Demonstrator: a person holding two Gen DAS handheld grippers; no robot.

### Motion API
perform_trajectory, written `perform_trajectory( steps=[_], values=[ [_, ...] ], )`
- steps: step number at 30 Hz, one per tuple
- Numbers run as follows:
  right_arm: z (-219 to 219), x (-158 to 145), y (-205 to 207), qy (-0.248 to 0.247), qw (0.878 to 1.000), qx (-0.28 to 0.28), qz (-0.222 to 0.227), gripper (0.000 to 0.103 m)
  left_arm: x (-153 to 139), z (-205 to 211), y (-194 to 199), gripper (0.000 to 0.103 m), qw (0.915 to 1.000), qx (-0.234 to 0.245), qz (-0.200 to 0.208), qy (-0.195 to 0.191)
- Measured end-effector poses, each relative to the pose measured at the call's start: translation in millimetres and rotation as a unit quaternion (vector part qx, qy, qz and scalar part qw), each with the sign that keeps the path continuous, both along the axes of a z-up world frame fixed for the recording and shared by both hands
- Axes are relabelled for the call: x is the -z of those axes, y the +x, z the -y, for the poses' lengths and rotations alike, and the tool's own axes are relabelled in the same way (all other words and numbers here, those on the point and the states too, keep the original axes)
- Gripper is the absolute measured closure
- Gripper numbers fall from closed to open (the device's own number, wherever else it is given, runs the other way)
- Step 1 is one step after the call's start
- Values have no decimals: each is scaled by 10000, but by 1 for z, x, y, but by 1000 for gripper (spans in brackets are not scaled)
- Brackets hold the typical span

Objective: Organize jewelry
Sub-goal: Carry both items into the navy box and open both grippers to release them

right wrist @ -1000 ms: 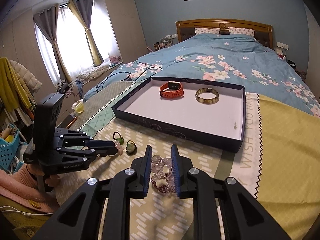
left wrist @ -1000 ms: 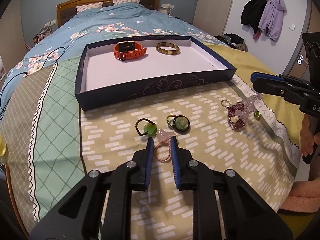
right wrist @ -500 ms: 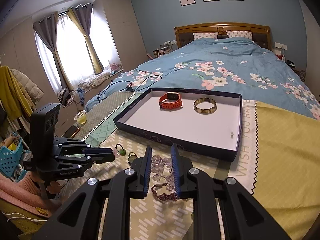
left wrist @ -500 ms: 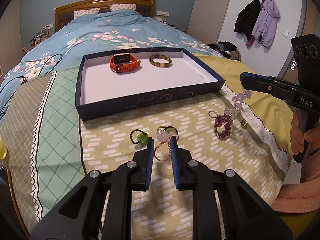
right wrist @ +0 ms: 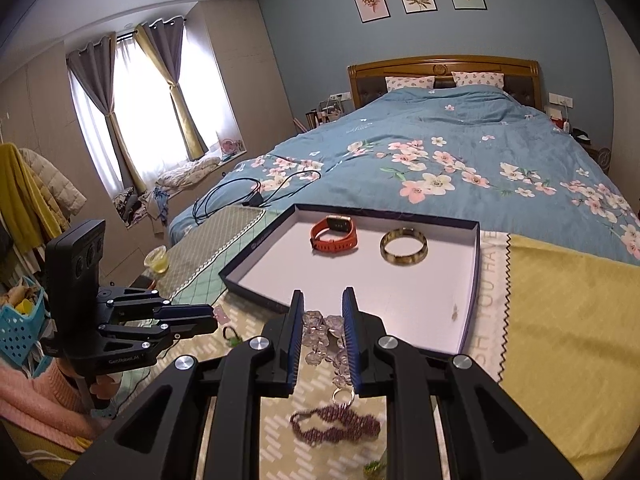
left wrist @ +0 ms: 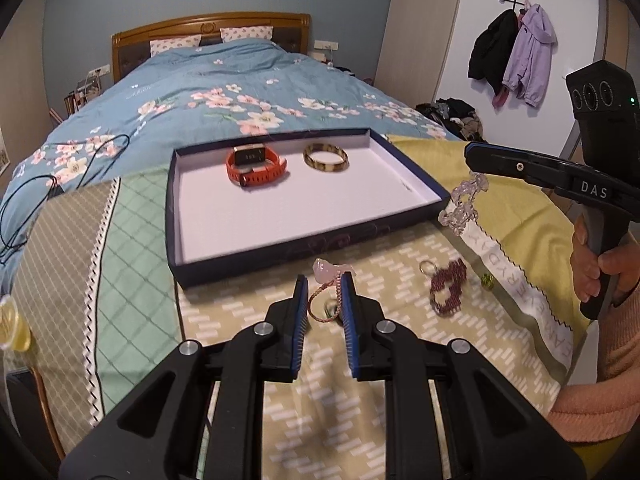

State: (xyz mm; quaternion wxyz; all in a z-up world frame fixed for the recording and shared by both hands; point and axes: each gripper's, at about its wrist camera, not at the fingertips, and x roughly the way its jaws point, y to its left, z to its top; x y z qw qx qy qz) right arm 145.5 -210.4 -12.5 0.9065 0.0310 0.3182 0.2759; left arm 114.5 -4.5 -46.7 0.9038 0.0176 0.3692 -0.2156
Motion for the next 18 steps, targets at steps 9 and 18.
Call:
perform_trajectory(
  steps=[9,18],
  values=[
    [-7,-11,29,-9,9999,-18,133,86,-13,-2,26,86,9998,-98,173,34],
    [-16,-9,65,-20,10000,37,36,85,-17,-2,53,86,9996,-160,199,127]
  ],
)
